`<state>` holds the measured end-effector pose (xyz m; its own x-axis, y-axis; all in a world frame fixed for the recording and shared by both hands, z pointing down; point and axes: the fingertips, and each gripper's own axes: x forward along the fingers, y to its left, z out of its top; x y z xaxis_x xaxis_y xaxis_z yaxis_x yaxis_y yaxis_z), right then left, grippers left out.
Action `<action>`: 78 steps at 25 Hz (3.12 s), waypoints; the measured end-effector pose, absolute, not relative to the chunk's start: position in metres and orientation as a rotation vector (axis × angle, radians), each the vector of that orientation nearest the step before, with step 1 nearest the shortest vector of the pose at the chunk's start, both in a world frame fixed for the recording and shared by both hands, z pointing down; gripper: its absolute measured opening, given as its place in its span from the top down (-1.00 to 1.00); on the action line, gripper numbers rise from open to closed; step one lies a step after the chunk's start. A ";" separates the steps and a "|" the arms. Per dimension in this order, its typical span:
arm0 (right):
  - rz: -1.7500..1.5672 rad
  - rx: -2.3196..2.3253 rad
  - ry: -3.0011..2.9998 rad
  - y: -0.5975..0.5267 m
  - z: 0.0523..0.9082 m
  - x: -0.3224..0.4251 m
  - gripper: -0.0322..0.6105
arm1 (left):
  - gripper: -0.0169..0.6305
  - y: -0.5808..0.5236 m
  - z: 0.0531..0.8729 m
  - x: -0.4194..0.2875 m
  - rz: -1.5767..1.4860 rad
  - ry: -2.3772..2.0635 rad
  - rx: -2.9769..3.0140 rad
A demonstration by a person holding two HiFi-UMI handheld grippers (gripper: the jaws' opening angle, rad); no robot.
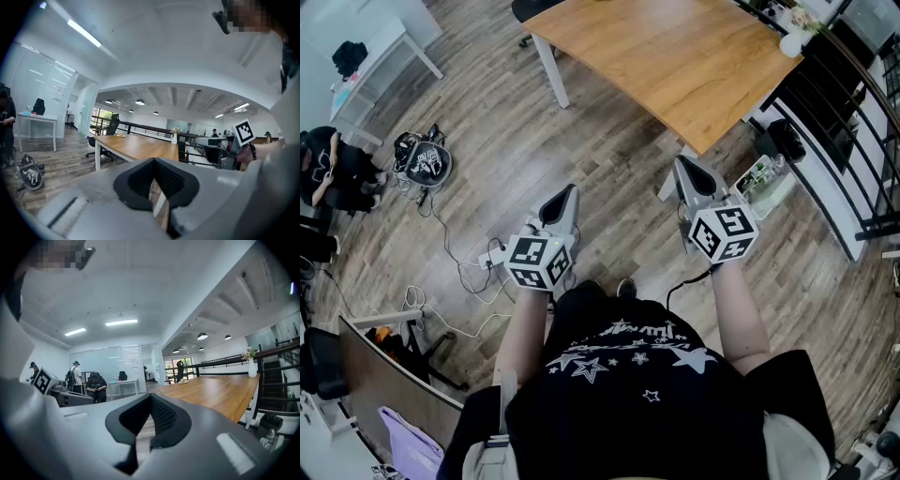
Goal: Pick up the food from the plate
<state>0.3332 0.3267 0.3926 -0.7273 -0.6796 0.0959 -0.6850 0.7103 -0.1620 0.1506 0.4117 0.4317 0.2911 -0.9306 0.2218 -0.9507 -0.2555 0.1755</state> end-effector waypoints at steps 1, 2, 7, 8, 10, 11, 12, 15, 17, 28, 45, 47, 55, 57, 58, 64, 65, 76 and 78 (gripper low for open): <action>0.287 1.149 -2.876 0.326 0.392 0.332 0.89 | 0.95 0.411 0.430 0.150 0.103 -1.715 2.296; 0.285 1.151 -2.872 0.325 0.392 0.330 0.89 | 0.94 0.410 0.428 0.150 0.102 -1.712 2.302; 0.283 1.181 -2.832 0.317 0.393 0.317 0.89 | 0.95 0.405 0.429 0.139 0.119 -1.684 2.297; 0.271 1.182 -2.827 0.316 0.391 0.314 0.89 | 0.95 0.404 0.428 0.137 0.124 -1.678 2.303; 0.256 1.197 -2.817 0.313 0.389 0.310 0.89 | 0.95 0.402 0.424 0.131 0.127 -1.671 2.314; 0.257 1.206 -2.815 0.313 0.388 0.309 0.90 | 0.95 0.401 0.423 0.129 0.123 -1.669 2.315; 0.259 1.213 -2.813 0.313 0.387 0.307 0.89 | 0.94 0.400 0.422 0.126 0.120 -1.666 2.317; 0.252 1.219 -2.807 0.315 0.385 0.300 0.89 | 0.95 0.397 0.421 0.119 0.114 -1.650 2.329; 0.244 1.224 -2.799 0.317 0.386 0.298 0.90 | 0.94 0.396 0.422 0.117 0.105 -1.636 2.331; 0.243 1.313 -2.788 0.324 0.380 0.270 0.89 | 0.94 0.412 0.427 0.077 0.086 -1.614 2.329; 0.277 1.325 -2.715 0.335 0.407 0.215 0.89 | 0.94 0.435 0.445 0.005 0.084 -1.612 2.290; 0.281 1.320 -2.717 0.331 0.410 0.213 0.89 | 0.94 0.434 0.448 0.002 0.089 -1.621 2.285; 0.310 1.282 -2.750 0.275 0.417 0.186 0.89 | 0.94 0.397 0.454 -0.026 0.101 -1.687 2.235; 0.319 1.277 -2.764 0.252 0.416 0.176 0.89 | 0.95 0.381 0.453 -0.035 0.097 -1.705 2.218; 0.321 1.276 -2.770 0.241 0.415 0.171 0.89 | 0.95 0.372 0.453 -0.039 0.097 -1.708 2.218; 0.334 1.238 -2.793 0.169 0.419 0.140 0.89 | 0.95 0.309 0.454 -0.065 0.101 -1.746 2.197; 0.338 1.231 -2.791 0.156 0.420 0.136 0.89 | 0.94 0.297 0.454 -0.069 0.098 -1.753 2.189; 0.431 1.194 -2.759 0.038 0.431 0.112 0.89 | 0.94 0.186 0.459 -0.086 0.109 -1.747 2.130; 0.436 1.189 -2.763 0.021 0.431 0.111 0.89 | 0.95 0.170 0.458 -0.085 0.114 -1.748 2.130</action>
<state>0.1108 0.0213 0.4308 -0.6898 -0.6945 0.2047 -0.7238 0.6539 -0.2206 -0.0851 0.1703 0.4580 0.2221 -0.9281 0.2989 -0.9590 -0.1526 0.2387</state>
